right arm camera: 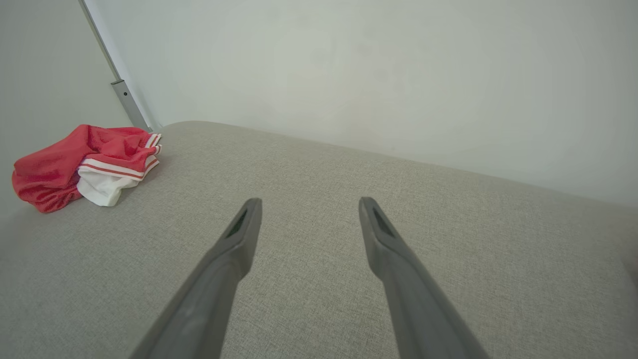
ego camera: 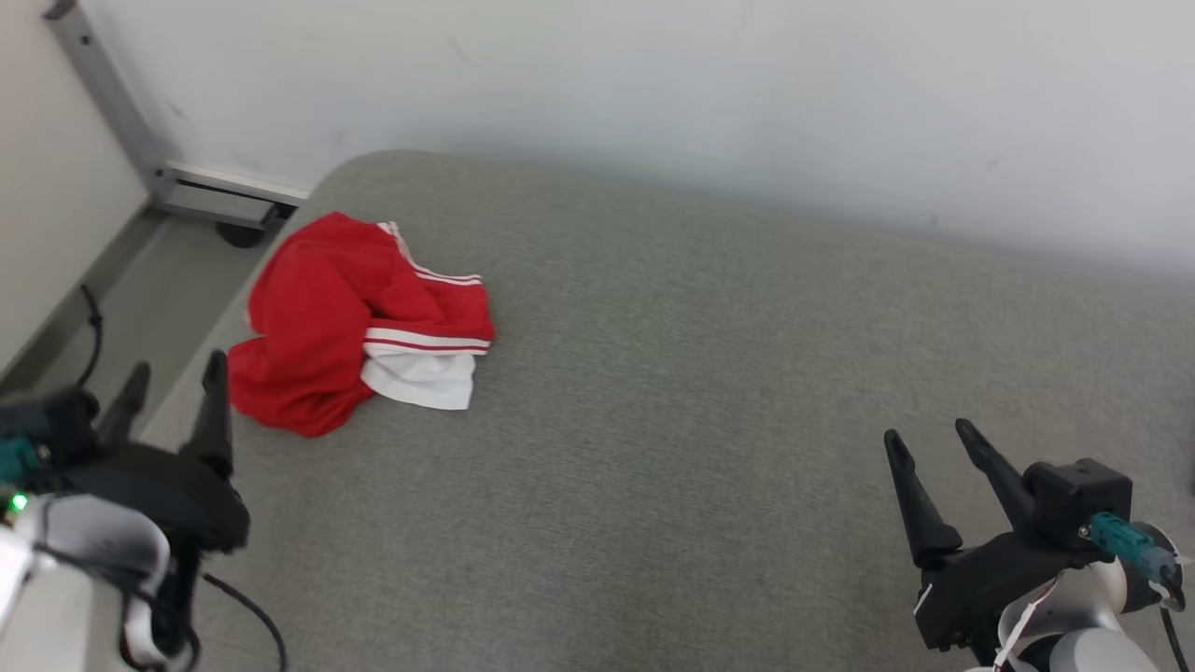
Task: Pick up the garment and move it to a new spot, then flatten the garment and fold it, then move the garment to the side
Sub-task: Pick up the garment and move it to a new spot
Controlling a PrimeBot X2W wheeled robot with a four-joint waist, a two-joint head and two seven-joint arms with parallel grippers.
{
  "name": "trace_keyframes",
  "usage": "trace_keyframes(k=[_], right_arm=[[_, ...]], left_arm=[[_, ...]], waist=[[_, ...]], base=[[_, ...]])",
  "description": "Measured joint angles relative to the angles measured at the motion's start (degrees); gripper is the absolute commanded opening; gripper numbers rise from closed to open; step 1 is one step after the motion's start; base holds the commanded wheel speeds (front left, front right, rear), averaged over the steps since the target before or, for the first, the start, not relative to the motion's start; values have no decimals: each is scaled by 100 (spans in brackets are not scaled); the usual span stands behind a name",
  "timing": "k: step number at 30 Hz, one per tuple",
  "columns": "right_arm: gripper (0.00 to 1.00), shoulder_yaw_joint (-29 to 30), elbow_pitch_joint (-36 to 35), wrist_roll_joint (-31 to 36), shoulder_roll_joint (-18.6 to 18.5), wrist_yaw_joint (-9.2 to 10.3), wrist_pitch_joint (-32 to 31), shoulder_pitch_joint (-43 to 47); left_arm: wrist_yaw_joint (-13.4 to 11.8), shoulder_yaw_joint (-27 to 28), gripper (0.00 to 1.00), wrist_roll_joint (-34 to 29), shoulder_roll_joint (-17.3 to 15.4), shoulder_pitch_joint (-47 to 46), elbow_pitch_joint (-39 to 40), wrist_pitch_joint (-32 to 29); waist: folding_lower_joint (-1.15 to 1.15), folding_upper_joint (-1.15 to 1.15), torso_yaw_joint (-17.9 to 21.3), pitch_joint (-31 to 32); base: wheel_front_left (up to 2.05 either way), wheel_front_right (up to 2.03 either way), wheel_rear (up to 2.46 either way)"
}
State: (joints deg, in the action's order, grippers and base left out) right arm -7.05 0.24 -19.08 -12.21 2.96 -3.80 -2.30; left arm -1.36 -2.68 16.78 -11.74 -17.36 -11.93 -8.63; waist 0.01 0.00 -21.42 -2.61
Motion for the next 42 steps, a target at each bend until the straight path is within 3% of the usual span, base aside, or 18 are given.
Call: trace_keyframes(k=[9, 21, 29, 38, 42], right_arm=[[100, 52, -193, 18, -101, 4, -79, -108], [100, -5, -311, 149, -130, 4, -182, -655], [100, 32, -400, 166, -204, 8, -234, -851], [100, 91, -409, 214, -266, 32, -278, -995], [100, 114, -408, 233, -309, 56, -280, -1001]], left_arm=[[364, 166, 100, 319, -256, -1285, -1054, -357], [600, 444, 100, 699, -635, -2435, -2539, -805], [749, 336, 100, 804, -881, -3221, -3388, -1204], [843, -7, 100, 851, -932, -3543, -4314, -2019], [844, -58, 100, 902, -793, -3544, -4623, -2437]], waist=[[0, 0, 450, -391], [1, 0, 938, -991], [0, 1, 1227, -1434], [0, 0, 1395, -1736], [0, 1, 1398, -1758]], base=[[0, 0, 0], [0, 0, 0], [0, 0, 0], [0, 0, 0], [0, 0, 0]])
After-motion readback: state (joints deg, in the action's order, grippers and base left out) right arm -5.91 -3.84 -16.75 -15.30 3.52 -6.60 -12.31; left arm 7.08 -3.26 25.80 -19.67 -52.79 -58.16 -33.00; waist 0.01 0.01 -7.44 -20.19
